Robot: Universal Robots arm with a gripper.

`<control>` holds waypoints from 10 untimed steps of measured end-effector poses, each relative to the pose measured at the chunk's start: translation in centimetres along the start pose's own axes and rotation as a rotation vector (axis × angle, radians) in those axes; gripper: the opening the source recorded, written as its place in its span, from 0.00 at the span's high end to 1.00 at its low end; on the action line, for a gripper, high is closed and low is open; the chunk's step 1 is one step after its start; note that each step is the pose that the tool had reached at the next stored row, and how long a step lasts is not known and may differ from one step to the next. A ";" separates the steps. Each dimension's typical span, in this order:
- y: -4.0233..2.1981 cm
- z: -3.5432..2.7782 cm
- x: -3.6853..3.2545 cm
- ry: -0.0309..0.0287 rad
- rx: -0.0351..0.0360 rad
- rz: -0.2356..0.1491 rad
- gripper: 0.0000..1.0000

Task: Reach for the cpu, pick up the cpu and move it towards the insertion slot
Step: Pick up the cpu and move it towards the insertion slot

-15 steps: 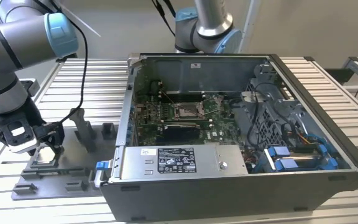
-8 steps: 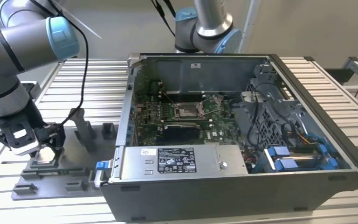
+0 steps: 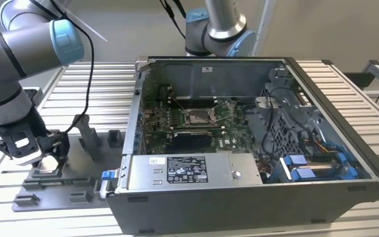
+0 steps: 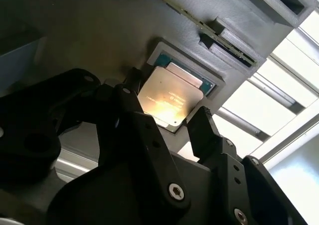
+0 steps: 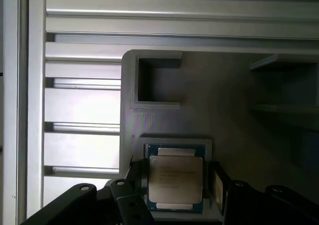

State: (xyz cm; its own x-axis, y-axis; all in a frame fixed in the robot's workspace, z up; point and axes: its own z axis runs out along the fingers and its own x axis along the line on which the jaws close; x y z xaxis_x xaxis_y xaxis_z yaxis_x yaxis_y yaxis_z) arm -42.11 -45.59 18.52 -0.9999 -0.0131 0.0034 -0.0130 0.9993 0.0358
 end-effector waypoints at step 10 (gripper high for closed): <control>0.00 0.02 0.00 -0.0002 -0.0011 0.000 1.00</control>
State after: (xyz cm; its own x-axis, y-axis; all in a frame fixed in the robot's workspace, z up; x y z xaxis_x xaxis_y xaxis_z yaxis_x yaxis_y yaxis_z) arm -42.11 -45.58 18.50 -0.9999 -0.0131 0.0032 -0.0130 0.9992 0.0369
